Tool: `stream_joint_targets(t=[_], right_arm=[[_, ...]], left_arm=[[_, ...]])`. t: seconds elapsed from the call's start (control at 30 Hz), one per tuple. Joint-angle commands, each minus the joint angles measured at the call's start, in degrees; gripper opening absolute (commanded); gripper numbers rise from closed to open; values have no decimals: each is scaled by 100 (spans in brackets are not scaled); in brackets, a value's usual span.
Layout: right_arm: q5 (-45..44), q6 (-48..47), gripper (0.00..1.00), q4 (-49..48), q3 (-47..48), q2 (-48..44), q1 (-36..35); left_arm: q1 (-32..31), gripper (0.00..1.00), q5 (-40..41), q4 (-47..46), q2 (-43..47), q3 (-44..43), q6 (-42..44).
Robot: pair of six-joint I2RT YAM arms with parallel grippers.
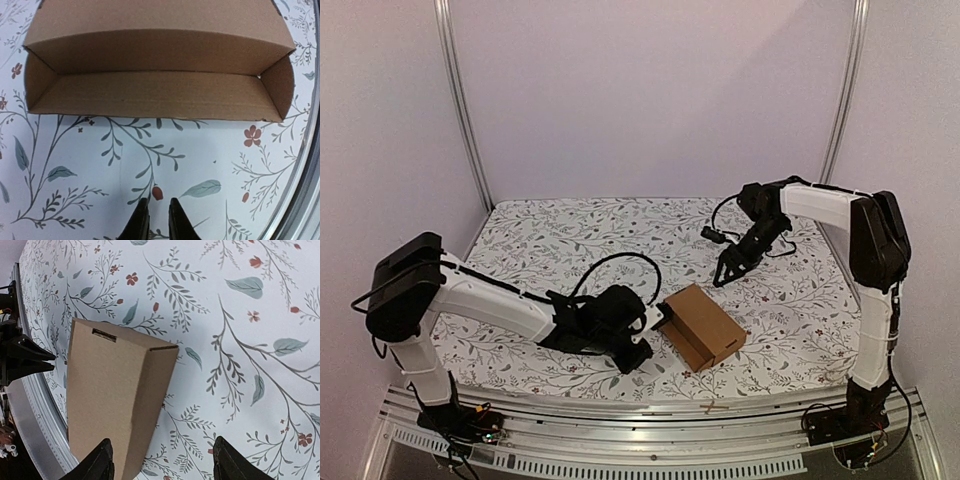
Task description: Fold the paper box
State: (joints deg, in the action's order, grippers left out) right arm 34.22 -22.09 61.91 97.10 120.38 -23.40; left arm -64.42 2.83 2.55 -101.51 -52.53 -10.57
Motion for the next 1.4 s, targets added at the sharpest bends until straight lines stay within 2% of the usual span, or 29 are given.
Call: stream_joint_targets(t=[0.0,0.1,0.23,0.37,0.53,0.73,0.93,1.07,1.37], right_arm=[[-998,-173,65,-283,-765,-508,72],[-1162,-193,64,-429,-1217,-616,73],[-953,-75,61,-480,-1514,-592,37],[-941,-163,60,-455,-1727,-584,-325],[-488,-190,60,-392,-1754,-629,-750],[-394,-100,60,-364,-1736,-573,-1151],[-376,-47,61,-357,-1677,-504,-1259],[-498,0,61,-362,-1637,-485,-1118],[-263,-1,61,-345,-1611,-550,-475]], left_arm=[[-269,14,104,172,-534,-441,114],[-403,14,271,145,-901,-705,262],[-527,15,463,258,-1306,-1089,443],[-605,15,593,367,-1402,-1421,597],[-606,15,607,356,-1354,-1814,819],[-609,14,641,300,-1451,-2300,1144],[-606,13,624,657,-1863,-2855,1366],[-606,13,685,874,-1860,-2769,1361],[-572,13,1012,947,-1318,-1922,1303]])
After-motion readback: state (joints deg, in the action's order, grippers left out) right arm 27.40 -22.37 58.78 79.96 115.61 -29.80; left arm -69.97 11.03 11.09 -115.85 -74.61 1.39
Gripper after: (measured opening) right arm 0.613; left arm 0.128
